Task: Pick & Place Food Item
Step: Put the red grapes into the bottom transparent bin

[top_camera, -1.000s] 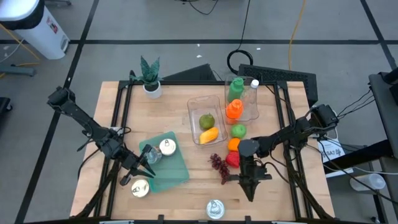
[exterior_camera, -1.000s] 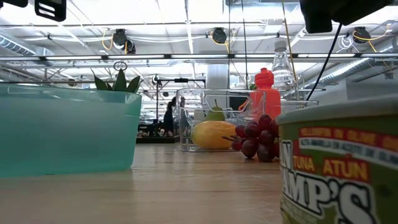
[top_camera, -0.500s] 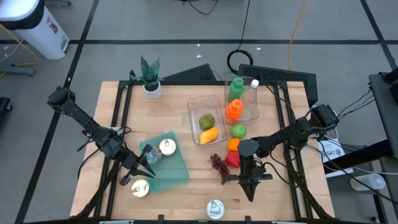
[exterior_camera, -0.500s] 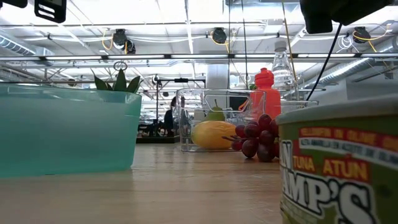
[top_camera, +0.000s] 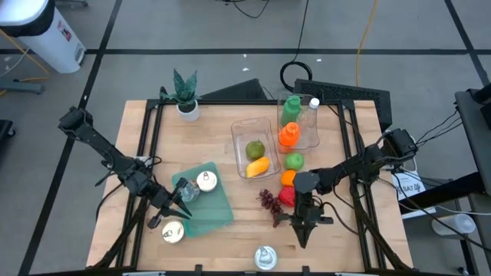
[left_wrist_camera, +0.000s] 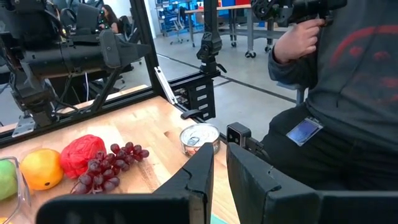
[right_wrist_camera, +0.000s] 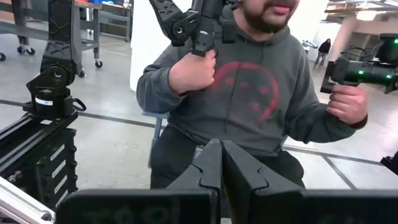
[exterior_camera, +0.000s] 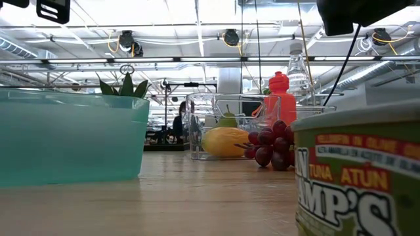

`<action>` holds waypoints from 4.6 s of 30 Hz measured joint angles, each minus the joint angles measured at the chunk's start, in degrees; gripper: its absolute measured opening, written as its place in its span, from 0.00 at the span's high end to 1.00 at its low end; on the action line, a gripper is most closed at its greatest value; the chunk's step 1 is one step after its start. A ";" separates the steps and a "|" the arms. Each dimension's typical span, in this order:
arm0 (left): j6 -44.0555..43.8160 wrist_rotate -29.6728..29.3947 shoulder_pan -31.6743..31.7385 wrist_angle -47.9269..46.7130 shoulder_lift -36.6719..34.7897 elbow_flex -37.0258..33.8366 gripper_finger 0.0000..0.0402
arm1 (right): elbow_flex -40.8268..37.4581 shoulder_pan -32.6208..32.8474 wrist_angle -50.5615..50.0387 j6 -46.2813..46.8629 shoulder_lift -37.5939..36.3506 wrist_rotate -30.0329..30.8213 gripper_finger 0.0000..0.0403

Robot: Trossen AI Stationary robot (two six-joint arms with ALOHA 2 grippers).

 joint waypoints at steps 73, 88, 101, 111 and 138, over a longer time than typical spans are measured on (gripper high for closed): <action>-15.72 -16.79 4.64 2.74 1.46 0.07 0.87 | 10.82 22.74 -37.05 23.35 0.21 79.64 1.00; -20.80 -16.66 6.01 -15.66 11.68 13.03 0.87 | 10.82 26.73 -36.36 29.35 6.41 89.83 1.00; -16.94 -13.74 6.01 -16.93 14.03 10.69 0.87 | 10.78 29.51 -55.64 44.78 -1.12 112.95 1.00; -7.29 -9.89 9.45 -15.61 7.55 10.43 0.87 | 10.78 32.99 -61.57 49.64 -6.04 122.54 1.00; -12.69 -8.97 14.97 -16.65 6.41 10.40 0.87 | 10.78 25.64 -52.51 39.09 -4.02 110.25 0.82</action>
